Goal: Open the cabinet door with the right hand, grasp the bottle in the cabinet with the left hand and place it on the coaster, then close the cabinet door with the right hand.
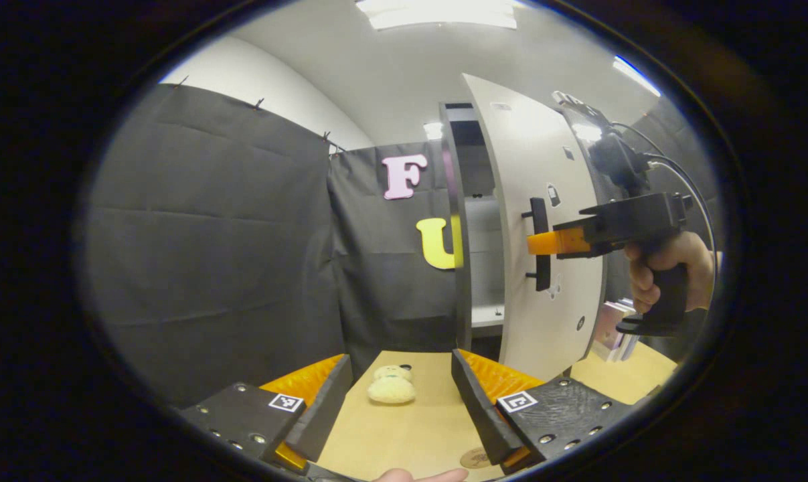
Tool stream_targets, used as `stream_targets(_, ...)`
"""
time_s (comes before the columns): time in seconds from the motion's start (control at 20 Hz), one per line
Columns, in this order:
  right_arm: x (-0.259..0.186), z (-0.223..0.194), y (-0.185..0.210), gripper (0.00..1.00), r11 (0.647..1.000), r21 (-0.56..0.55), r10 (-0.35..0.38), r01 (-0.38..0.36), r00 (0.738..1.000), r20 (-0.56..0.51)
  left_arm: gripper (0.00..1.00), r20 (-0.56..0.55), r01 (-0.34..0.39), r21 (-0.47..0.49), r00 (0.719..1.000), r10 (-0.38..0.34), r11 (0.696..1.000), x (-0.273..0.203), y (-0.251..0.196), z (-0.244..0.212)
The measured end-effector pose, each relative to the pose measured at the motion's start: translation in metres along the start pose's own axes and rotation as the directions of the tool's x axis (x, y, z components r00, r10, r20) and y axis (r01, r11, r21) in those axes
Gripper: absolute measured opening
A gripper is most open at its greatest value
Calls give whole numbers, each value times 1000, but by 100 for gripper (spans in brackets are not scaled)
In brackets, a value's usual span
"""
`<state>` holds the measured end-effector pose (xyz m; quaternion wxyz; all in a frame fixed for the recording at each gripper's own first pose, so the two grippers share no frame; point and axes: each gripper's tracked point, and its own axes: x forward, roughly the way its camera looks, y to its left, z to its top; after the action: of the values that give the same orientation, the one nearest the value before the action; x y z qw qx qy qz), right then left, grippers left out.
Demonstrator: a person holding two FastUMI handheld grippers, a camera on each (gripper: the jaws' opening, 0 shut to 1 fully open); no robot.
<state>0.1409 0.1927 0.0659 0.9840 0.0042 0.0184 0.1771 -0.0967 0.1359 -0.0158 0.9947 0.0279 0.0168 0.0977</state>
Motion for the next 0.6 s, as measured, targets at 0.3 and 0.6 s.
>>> stream_targets(0.3, -18, -1, -11, 23, 999, -27, 32, -32, 999, -1, 92, 10, 40, 7, 999, -40, 999, -24, -43, 14)
stream_targets(0.6, -31, -2, -26, 22, 999, -18, 27, -27, 1000, -9, 87, 8, 65, 31, 998, -66, 997, -44, -79, 28)
